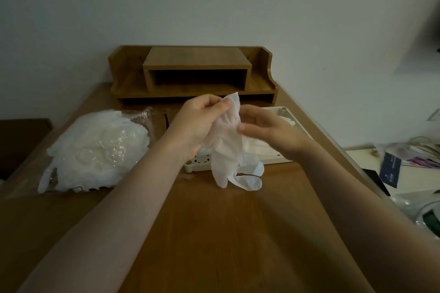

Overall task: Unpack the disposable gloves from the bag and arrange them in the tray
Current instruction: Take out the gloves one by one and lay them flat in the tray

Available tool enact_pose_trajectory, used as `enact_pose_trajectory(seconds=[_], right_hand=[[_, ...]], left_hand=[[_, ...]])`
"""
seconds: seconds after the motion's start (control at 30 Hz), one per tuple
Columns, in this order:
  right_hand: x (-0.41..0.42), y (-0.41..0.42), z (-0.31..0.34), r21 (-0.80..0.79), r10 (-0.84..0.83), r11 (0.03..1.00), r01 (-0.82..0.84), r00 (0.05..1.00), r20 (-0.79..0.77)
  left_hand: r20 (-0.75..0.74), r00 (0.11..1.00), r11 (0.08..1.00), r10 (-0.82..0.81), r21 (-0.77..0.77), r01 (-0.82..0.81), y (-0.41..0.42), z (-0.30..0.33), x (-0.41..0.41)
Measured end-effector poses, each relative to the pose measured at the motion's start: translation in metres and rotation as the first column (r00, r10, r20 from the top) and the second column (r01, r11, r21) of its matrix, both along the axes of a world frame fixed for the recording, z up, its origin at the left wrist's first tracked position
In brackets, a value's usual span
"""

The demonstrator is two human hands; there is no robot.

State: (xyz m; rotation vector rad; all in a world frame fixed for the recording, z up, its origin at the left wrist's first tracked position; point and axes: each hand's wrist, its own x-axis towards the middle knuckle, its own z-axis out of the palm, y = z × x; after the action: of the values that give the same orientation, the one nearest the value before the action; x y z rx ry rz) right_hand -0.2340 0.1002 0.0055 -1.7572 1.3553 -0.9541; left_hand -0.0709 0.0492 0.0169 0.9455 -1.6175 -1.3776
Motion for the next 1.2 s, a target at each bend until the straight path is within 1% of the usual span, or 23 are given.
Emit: enact_pose_trajectory(seconds=[0.03, 0.07, 0.17, 0.23, 0.37, 0.43, 0.5, 0.57, 0.6, 0.63, 0.7, 0.8, 0.83, 0.9, 0.93, 1.0, 1.07, 1.13, 1.2], right_hand=[[0.0, -0.001, -0.002, -0.004, 0.037, 0.999, -0.038, 0.999, -0.005], [0.0, -0.003, -0.005, -0.003, 0.031, 0.999, -0.032, 0.999, -0.032], [-0.004, -0.006, -0.013, -0.017, -0.023, 1.0, 0.02, 0.985, -0.171], [-0.009, -0.004, -0.016, -0.01, -0.051, 0.999, 0.05, 0.972, -0.229], [-0.021, -0.002, -0.021, 0.003, -0.166, 0.986, 0.17, 0.967, -0.195], [-0.025, -0.002, -0.021, 0.002, -0.216, 0.975, 0.221, 0.957, -0.195], [-0.031, -0.002, -0.02, 0.031, -0.221, 0.972, 0.232, 0.955, -0.197], [-0.039, 0.001, -0.017, 0.117, -0.223, 0.963, 0.241, 0.963, -0.155], [-0.043, 0.003, -0.015, 0.177, -0.235, 0.952, 0.25, 0.967, -0.102], [-0.048, 0.005, -0.014, 0.234, -0.255, 0.938, 0.256, 0.966, -0.034], [-0.056, 0.006, -0.016, 0.317, -0.305, 0.912, 0.259, 0.947, 0.105], [-0.062, 0.003, -0.017, 0.406, -0.362, 0.887, 0.22, 0.878, 0.314], [-0.063, 0.001, -0.015, 0.425, -0.357, 0.887, 0.182, 0.853, 0.38], [-0.064, 0.0, -0.011, 0.433, -0.331, 0.894, 0.111, 0.815, 0.476], [-0.065, 0.0, -0.009, 0.41, -0.292, 0.909, 0.075, 0.816, 0.498], [-0.067, -0.001, -0.008, 0.332, -0.171, 0.943, -0.005, 0.849, 0.5], [-0.068, -0.001, -0.009, 0.294, -0.124, 0.955, -0.031, 0.86, 0.495], [-0.071, -0.001, -0.01, 0.259, -0.129, 0.966, 0.001, 0.868, 0.479], [-0.074, -0.002, -0.013, 0.226, -0.125, 0.974, 0.018, 0.876, 0.466]], left_hand=[[0.021, 0.999, 0.999, 0.028, -0.026, -0.028, 0.0, 0.002, -0.001], [0.031, 0.998, 0.997, 0.061, -0.047, -0.06, 0.0, 0.003, -0.003], [0.049, 0.988, 0.985, 0.149, -0.091, -0.144, -0.004, 0.005, -0.002], [0.088, 0.975, 0.973, 0.205, -0.127, -0.193, -0.007, 0.003, -0.001], [0.174, 0.94, 0.949, 0.292, -0.172, -0.263, -0.016, -0.005, 0.001], [0.225, 0.922, 0.946, 0.316, -0.151, -0.288, -0.021, -0.012, 0.002], [0.3, 0.907, 0.956, 0.294, -0.107, -0.275, -0.025, -0.021, 0.0], [0.346, 0.91, 0.973, 0.227, -0.03, -0.231, -0.026, -0.029, 0.0], [0.342, 0.921, 0.978, 0.184, 0.028, -0.205, -0.028, -0.033, -0.001], [0.316, 0.938, 0.978, 0.144, 0.098, -0.183, -0.028, -0.034, -0.002], [0.212, 0.973, 0.959, 0.089, 0.244, -0.141, -0.027, -0.034, -0.006], [-0.036, 0.995, 0.881, 0.091, 0.469, -0.064, -0.025, -0.029, -0.012], [-0.087, 0.992, 0.856, 0.088, 0.516, -0.031, -0.024, -0.027, -0.014], [-0.133, 0.991, 0.833, 0.018, 0.55, 0.059, -0.022, -0.025, -0.015], [-0.145, 0.989, 0.829, -0.036, 0.548, 0.111, -0.022, -0.026, -0.015], [-0.156, 0.977, 0.83, -0.144, 0.519, 0.205, -0.019, -0.027, -0.016], [-0.207, 0.958, 0.821, -0.196, 0.499, 0.276, -0.016, -0.026, -0.016], [-0.218, 0.96, 0.817, -0.174, 0.512, 0.264, -0.016, -0.027, -0.019], [-0.14, 0.978, 0.834, -0.156, 0.512, 0.206, -0.019, -0.031, -0.02]])
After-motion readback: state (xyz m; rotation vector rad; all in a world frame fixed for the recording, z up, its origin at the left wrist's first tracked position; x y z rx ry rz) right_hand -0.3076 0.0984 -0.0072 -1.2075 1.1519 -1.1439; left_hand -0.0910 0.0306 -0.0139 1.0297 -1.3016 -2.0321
